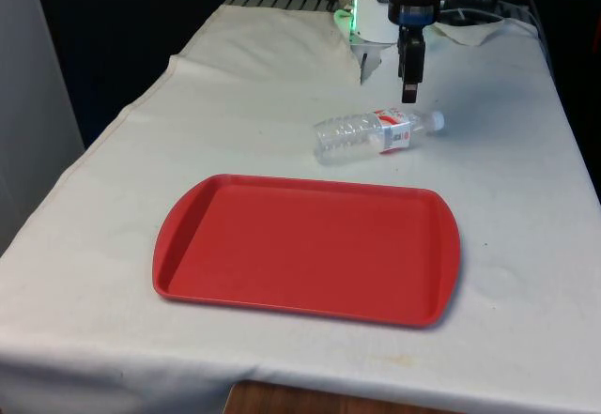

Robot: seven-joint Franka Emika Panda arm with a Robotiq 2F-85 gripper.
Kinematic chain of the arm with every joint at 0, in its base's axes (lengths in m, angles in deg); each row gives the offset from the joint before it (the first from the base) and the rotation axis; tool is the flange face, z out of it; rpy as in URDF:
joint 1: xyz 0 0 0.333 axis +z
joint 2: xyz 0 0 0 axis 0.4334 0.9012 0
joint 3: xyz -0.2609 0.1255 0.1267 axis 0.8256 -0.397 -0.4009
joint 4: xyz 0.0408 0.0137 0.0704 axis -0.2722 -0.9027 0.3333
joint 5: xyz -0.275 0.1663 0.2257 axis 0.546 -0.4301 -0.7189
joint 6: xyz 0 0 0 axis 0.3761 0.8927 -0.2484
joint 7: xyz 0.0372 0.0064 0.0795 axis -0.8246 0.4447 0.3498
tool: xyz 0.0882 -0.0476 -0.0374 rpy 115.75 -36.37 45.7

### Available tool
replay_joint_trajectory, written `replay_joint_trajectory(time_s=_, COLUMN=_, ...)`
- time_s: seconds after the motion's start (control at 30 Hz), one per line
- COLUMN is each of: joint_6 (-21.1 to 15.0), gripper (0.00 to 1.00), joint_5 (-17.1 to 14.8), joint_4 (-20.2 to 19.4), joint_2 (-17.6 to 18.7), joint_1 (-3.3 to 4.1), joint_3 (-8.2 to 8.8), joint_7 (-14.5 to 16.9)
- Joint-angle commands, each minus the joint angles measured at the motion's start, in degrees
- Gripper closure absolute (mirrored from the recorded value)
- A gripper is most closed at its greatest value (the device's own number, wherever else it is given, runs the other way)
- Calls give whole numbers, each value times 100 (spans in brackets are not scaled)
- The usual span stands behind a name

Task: Place the bottle upright on the tray.

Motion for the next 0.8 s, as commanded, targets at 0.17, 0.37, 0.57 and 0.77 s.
replay_joint_trajectory(time_s=0.17, joint_6=6, gripper=0, joint_5=63, joint_4=0, joint_2=0, joint_1=6, joint_3=6, joint_7=258)
replay_joint_trajectory(time_s=0.37, joint_6=11, gripper=0, joint_5=63, joint_4=0, joint_2=0, joint_1=6, joint_3=6, joint_7=533)
replay_joint_trajectory(time_s=0.57, joint_6=23, gripper=0, joint_5=63, joint_4=6, joint_2=0, joint_1=6, joint_3=6, joint_7=825)
replay_joint_trajectory(time_s=0.77, joint_6=34, gripper=0, joint_5=63, joint_4=6, joint_2=0, joint_1=6, joint_3=6, joint_7=1031)
